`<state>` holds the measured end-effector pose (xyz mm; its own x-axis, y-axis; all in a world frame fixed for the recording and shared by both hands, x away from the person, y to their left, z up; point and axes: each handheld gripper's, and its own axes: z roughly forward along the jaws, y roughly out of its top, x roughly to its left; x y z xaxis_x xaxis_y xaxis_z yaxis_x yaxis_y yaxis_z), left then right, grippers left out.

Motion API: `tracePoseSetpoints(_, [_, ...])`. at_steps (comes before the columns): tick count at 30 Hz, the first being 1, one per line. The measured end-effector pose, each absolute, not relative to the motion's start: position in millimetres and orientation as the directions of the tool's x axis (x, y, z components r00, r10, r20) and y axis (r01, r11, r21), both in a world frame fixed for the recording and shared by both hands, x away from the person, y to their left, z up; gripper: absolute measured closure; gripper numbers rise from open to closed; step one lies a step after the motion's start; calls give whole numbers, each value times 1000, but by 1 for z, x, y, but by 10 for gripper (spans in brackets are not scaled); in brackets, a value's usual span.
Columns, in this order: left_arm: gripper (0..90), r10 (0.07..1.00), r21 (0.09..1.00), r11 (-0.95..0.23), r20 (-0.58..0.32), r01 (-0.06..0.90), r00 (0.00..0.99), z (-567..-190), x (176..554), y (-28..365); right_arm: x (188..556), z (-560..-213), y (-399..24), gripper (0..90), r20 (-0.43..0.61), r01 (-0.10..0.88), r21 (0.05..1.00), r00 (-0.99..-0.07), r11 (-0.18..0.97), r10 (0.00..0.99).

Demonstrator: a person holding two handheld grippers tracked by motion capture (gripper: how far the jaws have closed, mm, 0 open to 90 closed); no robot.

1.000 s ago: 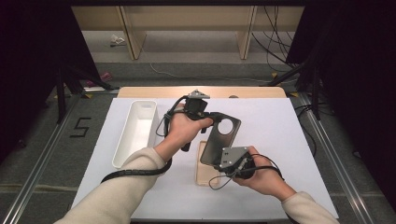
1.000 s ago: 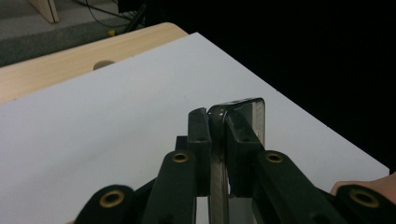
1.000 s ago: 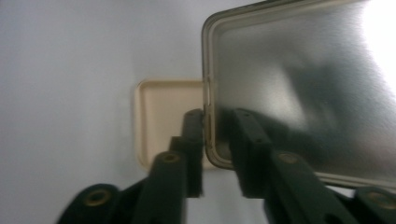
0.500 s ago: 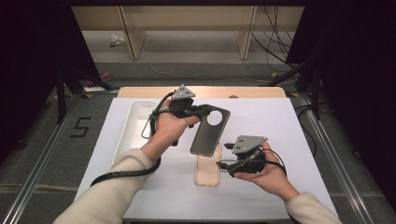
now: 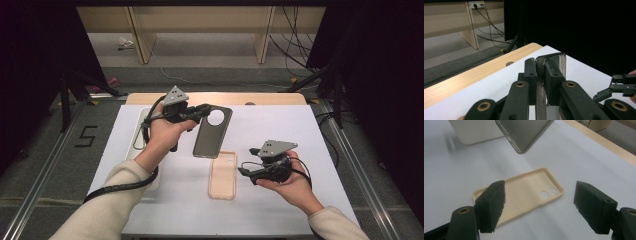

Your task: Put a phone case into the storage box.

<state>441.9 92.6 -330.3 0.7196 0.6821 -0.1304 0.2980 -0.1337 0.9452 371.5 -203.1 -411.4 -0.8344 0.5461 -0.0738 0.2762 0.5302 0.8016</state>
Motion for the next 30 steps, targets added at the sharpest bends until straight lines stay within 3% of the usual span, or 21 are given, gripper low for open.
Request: tracePoseSetpoints(30, [815,731,970,-95,-85,225,677,-324,450,139,375,-412,-213,260,-66,307,827,-778,470,625])
